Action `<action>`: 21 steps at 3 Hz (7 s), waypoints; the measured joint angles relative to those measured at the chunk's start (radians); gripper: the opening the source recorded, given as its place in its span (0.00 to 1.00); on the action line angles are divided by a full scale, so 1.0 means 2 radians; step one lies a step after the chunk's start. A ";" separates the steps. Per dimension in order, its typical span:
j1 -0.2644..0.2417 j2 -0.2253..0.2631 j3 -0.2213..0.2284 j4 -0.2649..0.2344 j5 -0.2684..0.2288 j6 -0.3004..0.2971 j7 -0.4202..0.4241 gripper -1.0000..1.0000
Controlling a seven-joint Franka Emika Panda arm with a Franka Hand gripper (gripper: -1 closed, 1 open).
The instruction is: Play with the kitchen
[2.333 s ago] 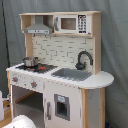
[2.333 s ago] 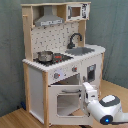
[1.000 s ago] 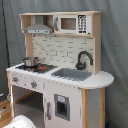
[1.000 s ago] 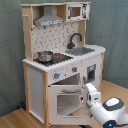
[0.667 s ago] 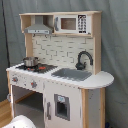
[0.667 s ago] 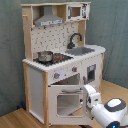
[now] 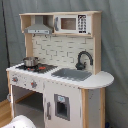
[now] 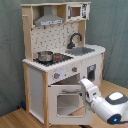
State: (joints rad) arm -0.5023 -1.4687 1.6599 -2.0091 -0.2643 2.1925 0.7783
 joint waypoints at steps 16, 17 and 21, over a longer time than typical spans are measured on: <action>0.028 0.116 -0.226 -0.160 0.224 -0.171 -0.717 1.00; 0.025 0.123 -0.226 -0.172 0.264 -0.157 -0.761 1.00; -0.017 0.170 -0.208 -0.187 0.421 -0.085 -0.934 1.00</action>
State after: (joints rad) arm -0.5354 -1.1293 1.2429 -2.3834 0.5782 2.0219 -1.0892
